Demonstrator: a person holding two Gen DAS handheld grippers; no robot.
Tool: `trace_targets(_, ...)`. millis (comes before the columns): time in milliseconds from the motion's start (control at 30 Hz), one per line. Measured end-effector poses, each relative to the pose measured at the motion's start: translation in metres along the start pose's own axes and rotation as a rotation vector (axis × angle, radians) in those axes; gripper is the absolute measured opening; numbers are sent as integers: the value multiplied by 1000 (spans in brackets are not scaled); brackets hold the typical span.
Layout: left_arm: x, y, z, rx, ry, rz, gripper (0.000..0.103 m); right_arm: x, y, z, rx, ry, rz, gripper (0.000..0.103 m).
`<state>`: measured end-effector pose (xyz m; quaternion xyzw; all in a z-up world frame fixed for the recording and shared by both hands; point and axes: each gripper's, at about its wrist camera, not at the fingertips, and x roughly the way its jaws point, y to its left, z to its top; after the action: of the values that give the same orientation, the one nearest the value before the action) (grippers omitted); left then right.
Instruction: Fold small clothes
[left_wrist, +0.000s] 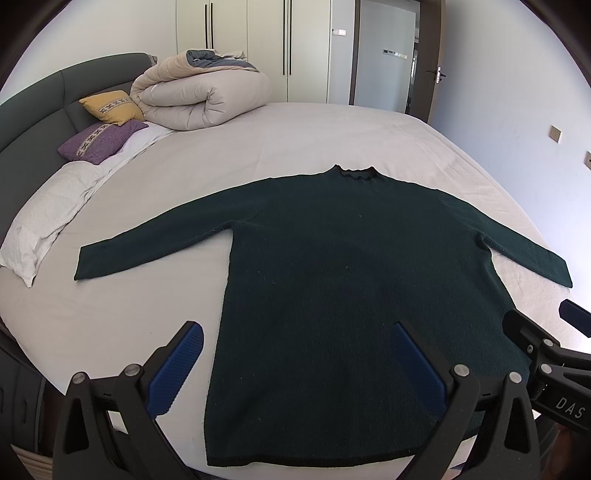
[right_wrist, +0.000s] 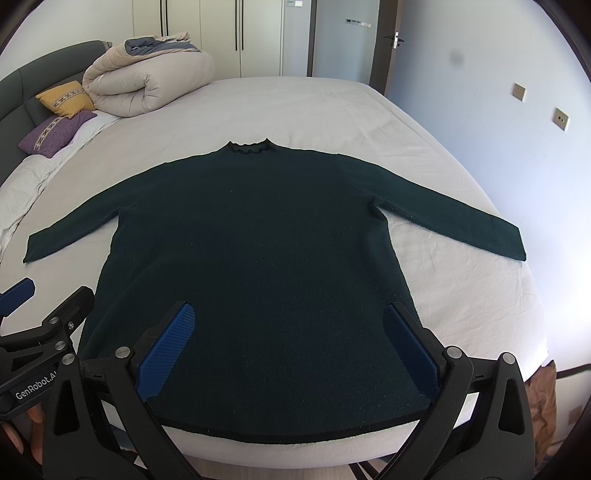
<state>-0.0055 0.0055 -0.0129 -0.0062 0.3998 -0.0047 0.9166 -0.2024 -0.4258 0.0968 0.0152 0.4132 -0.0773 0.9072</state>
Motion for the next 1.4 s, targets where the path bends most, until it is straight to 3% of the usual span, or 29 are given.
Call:
trace_targets(1100,18,1,-2,-22,20,-23,103,21,-9,-10,24,30,8,103)
trace_targets(1267,31,-2,-1,-13,26,-36,103,30,-56,0,155,-8,97,103)
trace_targets(1400,39,2,6,-48,26,-65,103,51,-157,9,427,-61,247,103)
